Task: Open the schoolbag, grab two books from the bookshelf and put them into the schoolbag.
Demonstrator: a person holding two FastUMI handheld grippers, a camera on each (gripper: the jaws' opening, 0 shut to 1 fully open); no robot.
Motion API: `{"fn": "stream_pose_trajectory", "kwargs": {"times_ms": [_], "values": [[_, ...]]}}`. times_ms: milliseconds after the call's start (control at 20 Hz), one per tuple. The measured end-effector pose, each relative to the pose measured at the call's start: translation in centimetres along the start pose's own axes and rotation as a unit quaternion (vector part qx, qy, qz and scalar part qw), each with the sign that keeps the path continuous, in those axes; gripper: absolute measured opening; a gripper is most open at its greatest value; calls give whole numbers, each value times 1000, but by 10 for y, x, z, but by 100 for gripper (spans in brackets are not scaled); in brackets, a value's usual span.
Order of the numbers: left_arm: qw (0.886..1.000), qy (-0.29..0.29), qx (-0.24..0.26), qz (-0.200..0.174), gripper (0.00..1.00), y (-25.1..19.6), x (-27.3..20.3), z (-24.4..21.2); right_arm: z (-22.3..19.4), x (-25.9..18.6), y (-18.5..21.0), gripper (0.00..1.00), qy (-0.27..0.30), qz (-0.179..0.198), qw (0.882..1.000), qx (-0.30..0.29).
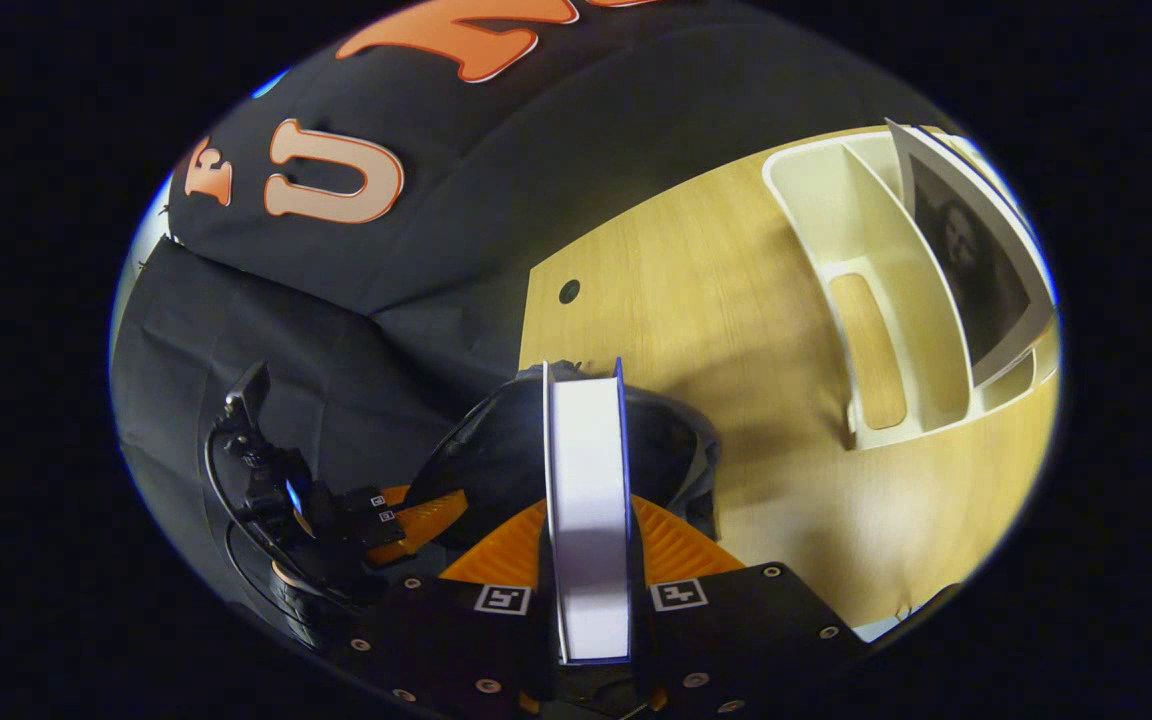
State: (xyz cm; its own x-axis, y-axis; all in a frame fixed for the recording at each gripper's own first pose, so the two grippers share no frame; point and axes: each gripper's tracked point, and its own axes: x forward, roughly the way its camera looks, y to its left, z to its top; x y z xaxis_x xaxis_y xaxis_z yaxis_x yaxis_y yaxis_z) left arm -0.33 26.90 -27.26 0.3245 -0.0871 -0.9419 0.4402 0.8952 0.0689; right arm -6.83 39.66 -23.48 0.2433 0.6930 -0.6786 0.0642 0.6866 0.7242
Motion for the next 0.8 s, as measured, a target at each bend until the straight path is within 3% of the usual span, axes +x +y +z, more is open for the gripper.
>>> {"fn": "stream_pose_trajectory", "kwargs": {"times_ms": [400, 800], "values": [[999, -30, -42, 4, 7, -8, -13, 5, -21, 63, 10, 28, 0, 47, 997, 60], [996, -52, -71, -1, 7, -7, -24, 5, -26, 108, 19, 28, -43, 81, 987, 129]]}}
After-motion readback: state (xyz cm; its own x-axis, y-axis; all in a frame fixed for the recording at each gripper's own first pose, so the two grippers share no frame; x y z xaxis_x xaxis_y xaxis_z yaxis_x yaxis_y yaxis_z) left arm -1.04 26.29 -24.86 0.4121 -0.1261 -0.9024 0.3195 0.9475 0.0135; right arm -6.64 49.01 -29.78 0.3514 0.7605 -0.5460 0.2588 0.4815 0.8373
